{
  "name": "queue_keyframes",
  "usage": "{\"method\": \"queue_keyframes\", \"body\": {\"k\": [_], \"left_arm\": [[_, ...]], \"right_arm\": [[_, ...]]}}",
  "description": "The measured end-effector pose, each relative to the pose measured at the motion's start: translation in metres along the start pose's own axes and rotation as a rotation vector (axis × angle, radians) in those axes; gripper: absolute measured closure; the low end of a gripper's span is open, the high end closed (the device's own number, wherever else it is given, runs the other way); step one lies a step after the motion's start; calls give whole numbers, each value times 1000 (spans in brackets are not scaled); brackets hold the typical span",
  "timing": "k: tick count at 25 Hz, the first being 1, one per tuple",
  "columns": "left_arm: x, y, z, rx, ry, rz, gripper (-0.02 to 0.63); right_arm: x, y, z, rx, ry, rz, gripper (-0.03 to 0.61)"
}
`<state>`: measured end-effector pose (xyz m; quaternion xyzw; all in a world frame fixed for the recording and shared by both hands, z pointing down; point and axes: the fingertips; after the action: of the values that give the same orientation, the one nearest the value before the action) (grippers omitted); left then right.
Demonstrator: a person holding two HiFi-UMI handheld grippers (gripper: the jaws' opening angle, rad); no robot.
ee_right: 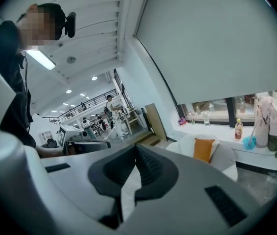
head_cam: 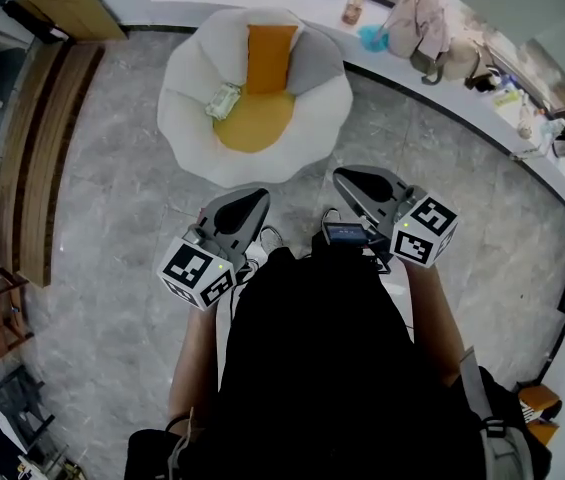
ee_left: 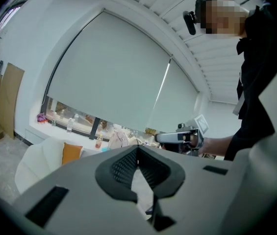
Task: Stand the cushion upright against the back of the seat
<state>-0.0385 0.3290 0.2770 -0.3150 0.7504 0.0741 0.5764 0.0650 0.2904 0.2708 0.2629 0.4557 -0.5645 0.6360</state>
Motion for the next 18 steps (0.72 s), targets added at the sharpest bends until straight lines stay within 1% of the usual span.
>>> {"method": "queue_keyframes", "body": {"k": [4,8,18], "left_arm": [[1,10,-5,-27,-13,0,601],[-1,17,-6,-52,-4,-3,601],[-13,31,-7,-57,14,-14,601]], "right_arm": [[-5,-4,-11,-21,15,-9,561],[-10,-7,-17,-44,21,-15,561],[-27,-10,-32,-57,4,-20,561]]}}
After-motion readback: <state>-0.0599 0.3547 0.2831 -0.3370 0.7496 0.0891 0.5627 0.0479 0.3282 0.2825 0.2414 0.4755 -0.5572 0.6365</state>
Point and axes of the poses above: the fingertips, and each gripper's own axes: y backward along the fingers, z to its right, x out of its top, and after that the axes turned 10 degrees about x, right-handed
